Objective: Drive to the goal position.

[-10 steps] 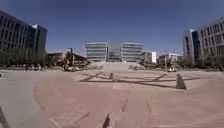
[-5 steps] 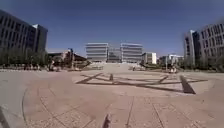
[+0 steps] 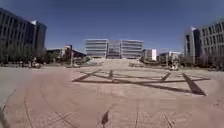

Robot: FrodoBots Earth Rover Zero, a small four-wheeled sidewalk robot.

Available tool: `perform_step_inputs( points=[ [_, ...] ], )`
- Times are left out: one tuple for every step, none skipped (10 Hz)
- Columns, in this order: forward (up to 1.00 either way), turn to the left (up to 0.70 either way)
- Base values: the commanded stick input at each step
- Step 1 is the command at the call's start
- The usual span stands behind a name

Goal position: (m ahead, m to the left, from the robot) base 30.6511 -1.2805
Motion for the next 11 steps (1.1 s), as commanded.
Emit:
perform_step_inputs(
  points=[
    [0.70, -0.01],
    [0.70, -0.01],
    [0.70, -0.01],
    [0.70, -0.01],
    [0.70, -0.01],
    [0.70, -0.01],
    [0.70, -0.01],
    [0.70, -0.01],
    [0.70, -0.01],
    [0.70, -0.01],
    [0.70, -0.01]
  ],
)
